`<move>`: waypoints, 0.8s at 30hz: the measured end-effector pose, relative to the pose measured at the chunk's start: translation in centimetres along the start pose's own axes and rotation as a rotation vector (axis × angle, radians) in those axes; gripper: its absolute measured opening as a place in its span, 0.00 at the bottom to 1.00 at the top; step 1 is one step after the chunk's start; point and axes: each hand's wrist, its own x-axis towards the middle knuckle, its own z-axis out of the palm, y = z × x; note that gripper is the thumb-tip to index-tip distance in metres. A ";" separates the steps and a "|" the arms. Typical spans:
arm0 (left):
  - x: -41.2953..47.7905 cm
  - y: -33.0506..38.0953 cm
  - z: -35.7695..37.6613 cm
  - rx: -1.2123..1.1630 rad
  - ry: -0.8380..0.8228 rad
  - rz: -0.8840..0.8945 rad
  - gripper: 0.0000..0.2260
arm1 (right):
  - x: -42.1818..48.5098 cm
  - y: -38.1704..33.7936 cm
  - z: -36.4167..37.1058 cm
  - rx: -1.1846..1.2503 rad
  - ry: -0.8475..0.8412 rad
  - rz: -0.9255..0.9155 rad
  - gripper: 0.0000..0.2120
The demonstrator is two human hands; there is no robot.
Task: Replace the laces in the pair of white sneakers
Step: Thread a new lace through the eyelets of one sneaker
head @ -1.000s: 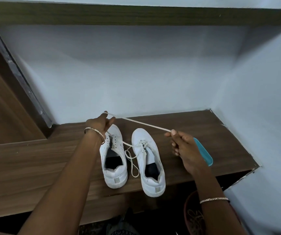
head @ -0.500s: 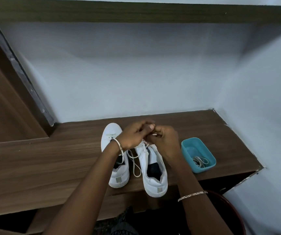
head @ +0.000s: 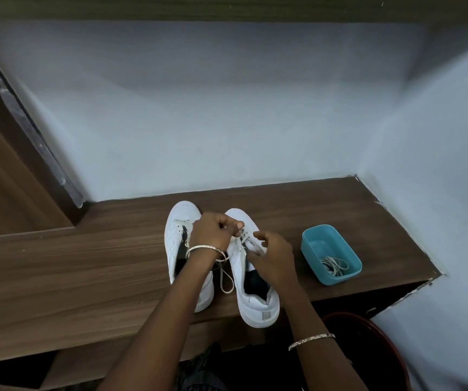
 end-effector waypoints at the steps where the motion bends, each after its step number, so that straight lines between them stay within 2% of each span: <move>1: -0.2 0.0 0.6 0.009 0.012 -0.004 0.05 | 0.2 0.1 0.3 -0.055 0.013 -0.004 0.15; 3: -0.5 -0.1 1.8 0.039 0.018 -0.014 0.04 | 0.5 0.4 0.8 -0.103 0.083 -0.008 0.09; 7: -0.6 -1.1 3.4 0.146 0.014 -0.018 0.06 | 0.7 1.2 1.0 0.061 0.167 0.050 0.07; 11: -0.8 -1.1 4.6 0.266 0.013 -0.004 0.04 | 1.1 2.3 0.8 0.314 0.100 0.185 0.07; 14: -0.9 -1.4 4.9 0.261 0.031 0.011 0.08 | 1.1 2.9 0.8 0.419 0.081 0.265 0.06; 16: -1.0 -1.5 5.0 0.221 0.054 0.018 0.09 | 1.2 3.0 1.0 0.442 0.085 0.273 0.06; 20: -1.5 -1.4 5.6 0.189 0.138 0.030 0.03 | 1.3 2.8 1.1 0.463 0.106 0.304 0.07; 24: -2.0 -0.8 6.2 0.254 0.166 0.038 0.03 | 1.5 2.9 1.3 0.478 0.102 0.322 0.07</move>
